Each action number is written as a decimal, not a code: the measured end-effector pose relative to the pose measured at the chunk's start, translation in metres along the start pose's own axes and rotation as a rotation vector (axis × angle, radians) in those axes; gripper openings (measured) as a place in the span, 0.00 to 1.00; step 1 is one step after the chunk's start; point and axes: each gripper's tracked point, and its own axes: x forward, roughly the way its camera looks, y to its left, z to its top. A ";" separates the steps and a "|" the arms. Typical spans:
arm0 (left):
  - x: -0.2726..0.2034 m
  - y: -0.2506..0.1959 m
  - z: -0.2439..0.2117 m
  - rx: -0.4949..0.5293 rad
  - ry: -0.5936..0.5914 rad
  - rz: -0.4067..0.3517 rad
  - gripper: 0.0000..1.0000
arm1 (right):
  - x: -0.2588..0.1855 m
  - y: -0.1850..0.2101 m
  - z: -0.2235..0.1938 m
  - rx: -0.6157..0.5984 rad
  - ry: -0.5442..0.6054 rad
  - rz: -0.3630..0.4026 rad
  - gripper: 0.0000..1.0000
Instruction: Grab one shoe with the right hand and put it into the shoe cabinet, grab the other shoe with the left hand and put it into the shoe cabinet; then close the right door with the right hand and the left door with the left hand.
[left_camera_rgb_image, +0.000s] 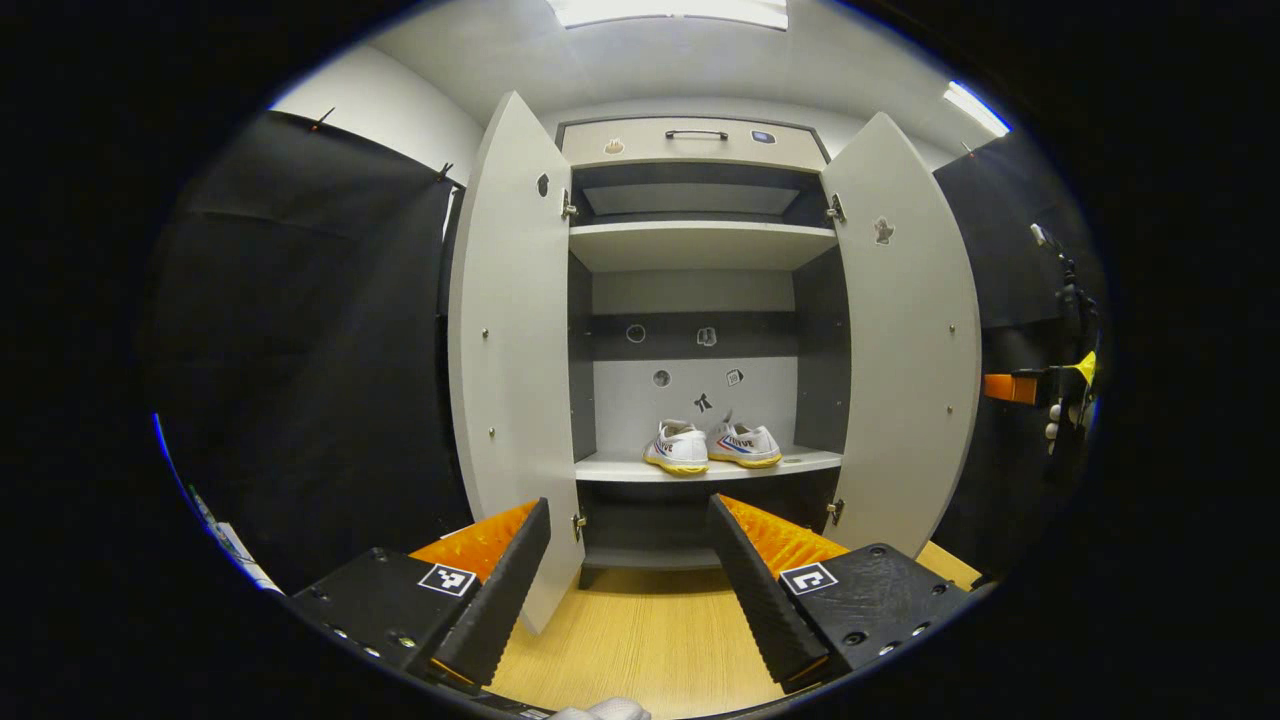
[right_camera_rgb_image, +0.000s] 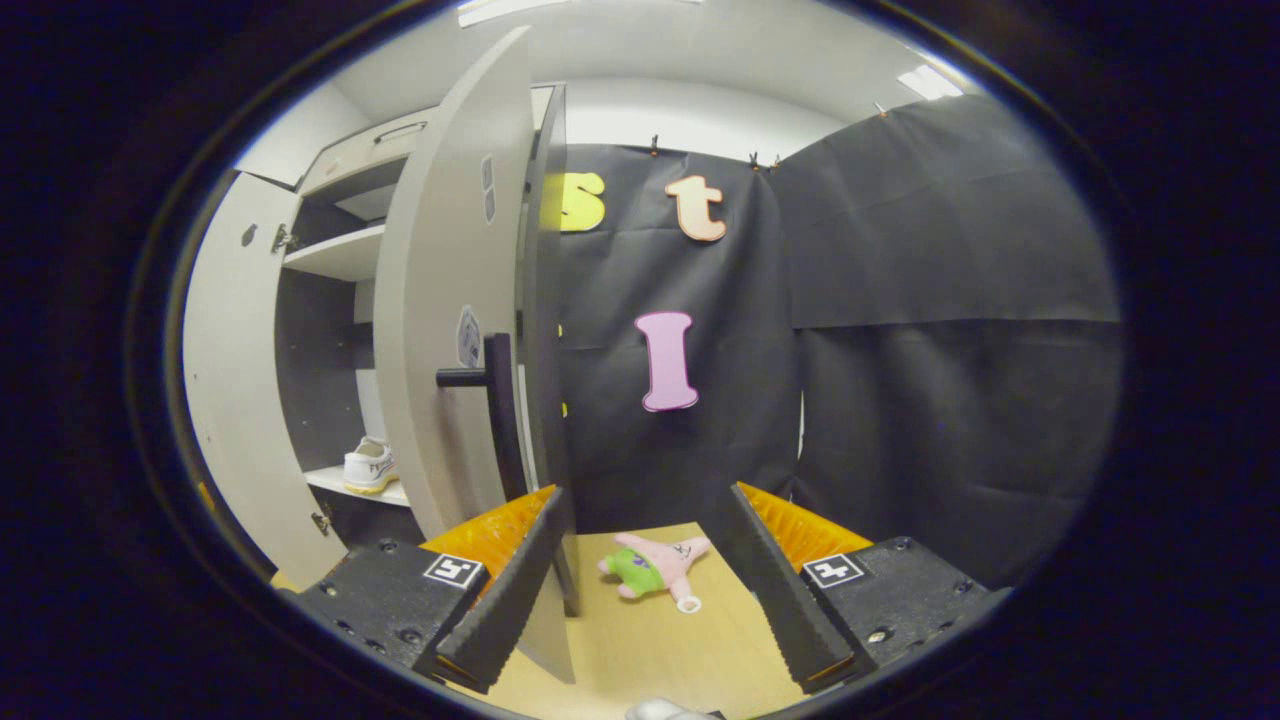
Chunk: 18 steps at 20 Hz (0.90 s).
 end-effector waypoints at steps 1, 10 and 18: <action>0.000 0.001 -0.002 0.001 0.007 0.007 0.94 | 0.005 0.002 0.002 -0.007 0.002 0.010 1.00; 0.012 -0.011 -0.013 -0.025 0.029 -0.017 0.95 | 0.007 0.021 0.003 -0.026 0.017 0.062 0.95; 0.011 -0.002 -0.019 -0.029 0.041 -0.025 0.95 | -0.003 0.063 -0.002 -0.029 0.028 0.136 0.95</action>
